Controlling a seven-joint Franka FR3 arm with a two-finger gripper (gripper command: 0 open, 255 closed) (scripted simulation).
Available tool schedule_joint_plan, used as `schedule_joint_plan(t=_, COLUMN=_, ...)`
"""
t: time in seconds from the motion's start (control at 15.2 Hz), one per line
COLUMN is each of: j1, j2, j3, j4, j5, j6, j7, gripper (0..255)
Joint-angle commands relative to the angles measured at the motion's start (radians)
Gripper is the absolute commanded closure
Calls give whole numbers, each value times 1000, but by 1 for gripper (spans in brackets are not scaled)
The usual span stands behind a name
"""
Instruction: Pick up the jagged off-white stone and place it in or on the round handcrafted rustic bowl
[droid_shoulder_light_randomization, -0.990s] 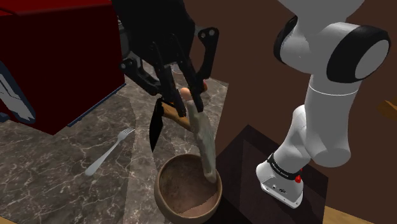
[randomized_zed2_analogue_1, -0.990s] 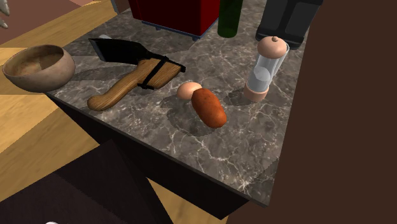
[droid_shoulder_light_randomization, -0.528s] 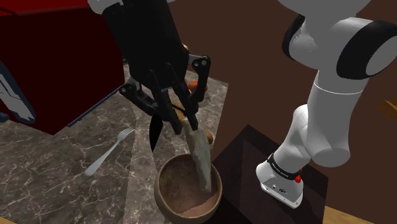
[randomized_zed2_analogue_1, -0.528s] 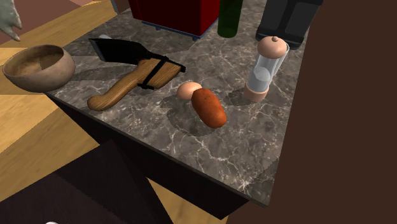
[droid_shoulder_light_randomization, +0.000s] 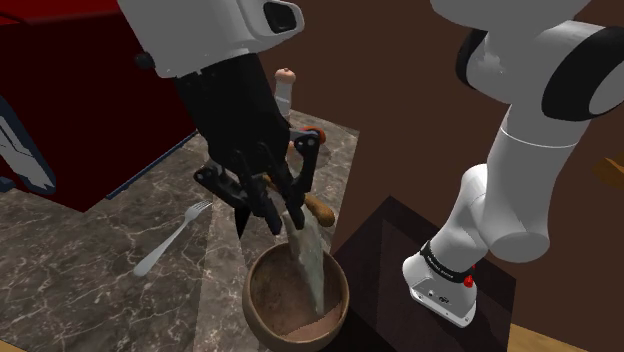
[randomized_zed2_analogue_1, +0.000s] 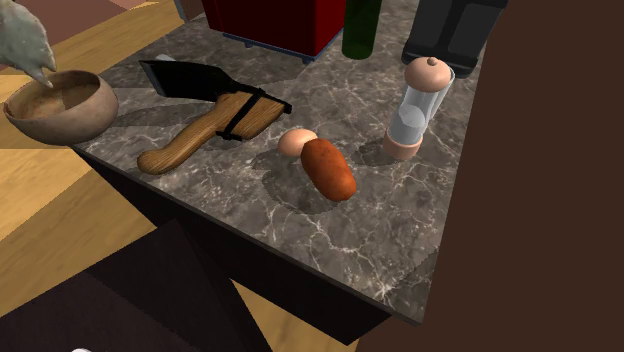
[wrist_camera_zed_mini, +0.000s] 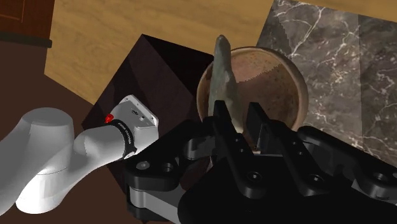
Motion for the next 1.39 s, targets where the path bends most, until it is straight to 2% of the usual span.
schedule_joint_plan(t=0.0, j1=-2, j2=-8, j3=-1, j4=-38, j5=-1, j6=29, j7=-12, gripper=255)
schedule_joint_plan(t=0.46, j1=-8, j2=-27, j3=-6, j4=-154, j5=-6, j6=121, j7=-52, gripper=255)
schedule_joint_plan(t=0.99, j1=-8, j2=-28, j3=-6, j4=-161, j5=-7, j6=127, j7=-54, gripper=255)
schedule_joint_plan(t=1.06, j1=-8, j2=-28, j3=-6, j4=-161, j5=-7, j6=127, j7=-54, gripper=0)
schedule_joint_plan(t=1.32, j1=-8, j2=-28, j3=-6, j4=-161, j5=-7, j6=127, j7=-54, gripper=0)
